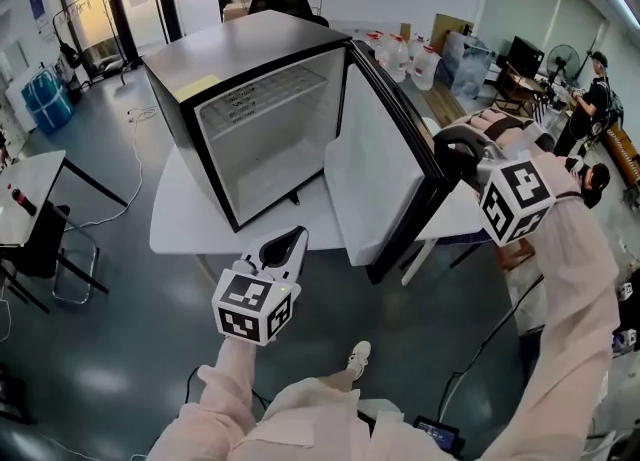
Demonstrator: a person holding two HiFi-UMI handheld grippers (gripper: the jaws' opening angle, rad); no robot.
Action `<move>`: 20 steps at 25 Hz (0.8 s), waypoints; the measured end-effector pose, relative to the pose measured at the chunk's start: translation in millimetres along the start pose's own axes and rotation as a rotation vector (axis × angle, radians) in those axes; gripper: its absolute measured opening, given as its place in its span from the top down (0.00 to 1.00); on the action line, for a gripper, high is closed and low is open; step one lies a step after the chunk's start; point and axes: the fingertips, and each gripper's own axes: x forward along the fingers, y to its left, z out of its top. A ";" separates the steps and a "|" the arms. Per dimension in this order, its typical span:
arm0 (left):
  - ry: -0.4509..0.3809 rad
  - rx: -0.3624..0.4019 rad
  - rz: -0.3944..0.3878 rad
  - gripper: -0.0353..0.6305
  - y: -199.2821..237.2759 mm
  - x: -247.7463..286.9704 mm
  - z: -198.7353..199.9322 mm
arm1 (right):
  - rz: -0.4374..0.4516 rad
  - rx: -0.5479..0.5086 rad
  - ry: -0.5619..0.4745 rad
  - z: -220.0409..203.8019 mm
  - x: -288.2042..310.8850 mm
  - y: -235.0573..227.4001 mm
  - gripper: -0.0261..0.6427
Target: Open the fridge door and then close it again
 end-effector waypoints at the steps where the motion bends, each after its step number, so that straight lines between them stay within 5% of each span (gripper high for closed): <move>1: 0.001 -0.001 0.000 0.93 -1.7 -4.7 1.5 | 0.000 -0.001 0.002 1.8 -2.4 -1.8 0.85; 20: 0.034 -0.020 0.122 0.93 18.2 -84.9 -15.7 | -0.089 0.010 -0.030 58.8 1.0 -28.3 0.86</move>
